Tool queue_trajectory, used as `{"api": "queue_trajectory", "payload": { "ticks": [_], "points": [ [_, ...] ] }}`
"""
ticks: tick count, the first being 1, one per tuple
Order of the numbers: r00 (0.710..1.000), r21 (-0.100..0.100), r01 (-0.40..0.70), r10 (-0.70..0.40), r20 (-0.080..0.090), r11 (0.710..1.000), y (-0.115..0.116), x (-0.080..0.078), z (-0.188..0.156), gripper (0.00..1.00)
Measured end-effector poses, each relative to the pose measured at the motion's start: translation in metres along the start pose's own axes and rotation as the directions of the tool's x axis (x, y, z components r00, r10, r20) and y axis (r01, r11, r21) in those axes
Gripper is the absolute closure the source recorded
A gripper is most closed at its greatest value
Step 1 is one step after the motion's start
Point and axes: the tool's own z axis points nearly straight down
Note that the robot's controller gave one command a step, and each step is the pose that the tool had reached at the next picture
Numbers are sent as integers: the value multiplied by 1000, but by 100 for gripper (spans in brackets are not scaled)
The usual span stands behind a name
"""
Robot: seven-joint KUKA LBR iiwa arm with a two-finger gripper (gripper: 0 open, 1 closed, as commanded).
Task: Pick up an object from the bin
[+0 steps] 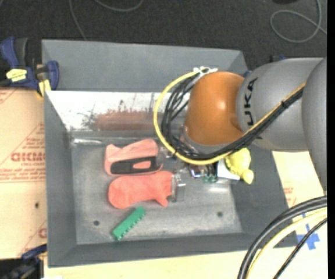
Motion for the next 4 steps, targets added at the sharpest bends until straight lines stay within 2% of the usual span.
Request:
{"api": "queue_trajectory", "payload": {
  "ticks": [1, 2, 3, 4],
  "points": [
    [989, 1, 150, -150, 4, 989, 17, 15, 23, 0],
    [887, 1, 463, -463, 3, 887, 19, 29, 72, 100],
    [886, 1, 463, -463, 3, 886, 19, 29, 72, 100],
    [884, 0, 468, -468, 2, 884, 10, 39, 31, 100]
  ]
}}
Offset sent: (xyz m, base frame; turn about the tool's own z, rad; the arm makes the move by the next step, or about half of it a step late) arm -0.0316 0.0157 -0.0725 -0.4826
